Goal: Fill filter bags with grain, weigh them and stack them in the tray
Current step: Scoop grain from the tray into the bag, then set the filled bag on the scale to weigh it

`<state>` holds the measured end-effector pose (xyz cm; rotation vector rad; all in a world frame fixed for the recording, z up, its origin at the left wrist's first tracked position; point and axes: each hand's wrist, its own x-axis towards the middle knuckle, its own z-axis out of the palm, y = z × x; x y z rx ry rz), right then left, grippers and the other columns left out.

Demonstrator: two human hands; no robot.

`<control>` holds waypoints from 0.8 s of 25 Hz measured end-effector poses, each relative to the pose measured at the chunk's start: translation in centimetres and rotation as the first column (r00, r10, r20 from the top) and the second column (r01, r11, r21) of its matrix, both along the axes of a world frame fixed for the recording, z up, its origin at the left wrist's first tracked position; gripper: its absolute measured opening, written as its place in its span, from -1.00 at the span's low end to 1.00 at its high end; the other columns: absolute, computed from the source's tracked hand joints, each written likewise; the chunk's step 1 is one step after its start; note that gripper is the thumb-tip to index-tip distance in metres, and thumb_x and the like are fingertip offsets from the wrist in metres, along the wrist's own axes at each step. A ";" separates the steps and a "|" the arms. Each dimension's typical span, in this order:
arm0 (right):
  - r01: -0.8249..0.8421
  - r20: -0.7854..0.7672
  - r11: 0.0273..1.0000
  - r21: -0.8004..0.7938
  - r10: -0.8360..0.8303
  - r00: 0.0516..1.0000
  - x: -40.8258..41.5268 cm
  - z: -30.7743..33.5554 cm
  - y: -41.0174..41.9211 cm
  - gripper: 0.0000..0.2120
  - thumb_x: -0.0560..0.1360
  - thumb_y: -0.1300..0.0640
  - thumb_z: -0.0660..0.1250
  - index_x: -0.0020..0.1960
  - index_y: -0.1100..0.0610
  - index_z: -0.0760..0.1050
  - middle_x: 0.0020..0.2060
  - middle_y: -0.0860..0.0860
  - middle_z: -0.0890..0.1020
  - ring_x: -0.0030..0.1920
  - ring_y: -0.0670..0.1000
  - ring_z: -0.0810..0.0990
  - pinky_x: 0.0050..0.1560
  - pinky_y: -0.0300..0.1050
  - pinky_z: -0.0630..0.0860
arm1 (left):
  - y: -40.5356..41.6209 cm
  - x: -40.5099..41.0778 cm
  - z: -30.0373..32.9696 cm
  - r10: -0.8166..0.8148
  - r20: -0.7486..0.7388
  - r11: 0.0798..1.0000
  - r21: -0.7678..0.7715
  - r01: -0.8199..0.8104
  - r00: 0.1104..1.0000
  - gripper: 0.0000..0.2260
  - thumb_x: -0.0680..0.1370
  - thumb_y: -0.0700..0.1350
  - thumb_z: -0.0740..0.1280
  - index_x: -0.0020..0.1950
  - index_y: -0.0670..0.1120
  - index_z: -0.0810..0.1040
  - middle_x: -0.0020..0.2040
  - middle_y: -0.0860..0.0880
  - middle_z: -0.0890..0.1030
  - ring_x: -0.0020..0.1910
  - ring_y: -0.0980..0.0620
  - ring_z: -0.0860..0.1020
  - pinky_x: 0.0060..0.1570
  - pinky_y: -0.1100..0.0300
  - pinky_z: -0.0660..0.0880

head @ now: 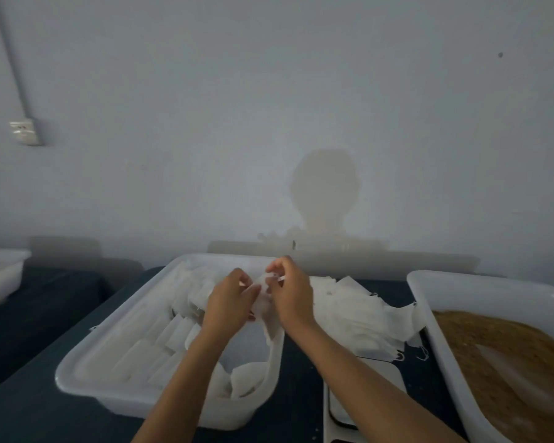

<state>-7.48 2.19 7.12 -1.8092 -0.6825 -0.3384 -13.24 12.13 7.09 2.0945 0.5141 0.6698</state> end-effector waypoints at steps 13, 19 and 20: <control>-0.547 -0.542 0.703 -0.455 0.268 0.796 -1.3 -5.6 6.9 -0.59 0.52 0.31 0.17 0.36 0.18 0.24 0.24 0.20 0.40 0.19 0.14 0.46 0.17 0.00 0.44 | 8.3 -3.0 -5.3 0.046 -0.594 0.990 0.137 0.044 0.803 -0.73 0.54 -0.26 0.23 -0.28 -0.03 0.24 -0.24 -0.04 0.46 -0.23 -0.03 0.51 -0.42 0.35 0.39; -0.572 -0.539 0.743 -0.348 0.340 0.770 -1.2 -4.9 6.2 -0.62 0.55 0.27 0.20 0.35 0.18 0.28 0.19 0.15 0.44 0.19 0.13 0.48 0.23 0.10 0.48 | 7.6 -2.4 -4.0 0.172 -0.566 0.935 0.352 0.048 0.807 -0.88 0.50 -0.22 0.32 -0.08 -0.10 0.37 0.08 -0.16 0.58 -0.01 -0.06 0.55 -0.22 0.28 0.40; -0.548 -0.481 0.768 -0.331 0.362 0.799 -0.8 -4.3 5.8 -0.66 0.55 0.26 0.20 0.32 0.17 0.31 0.17 0.13 0.46 0.16 0.12 0.50 0.19 0.08 0.51 | 7.4 -2.1 -3.8 0.180 -0.544 0.933 0.358 0.033 0.820 -0.83 0.50 -0.19 0.33 -0.01 -0.13 0.36 0.08 -0.15 0.57 0.00 -0.07 0.55 -0.16 0.24 0.41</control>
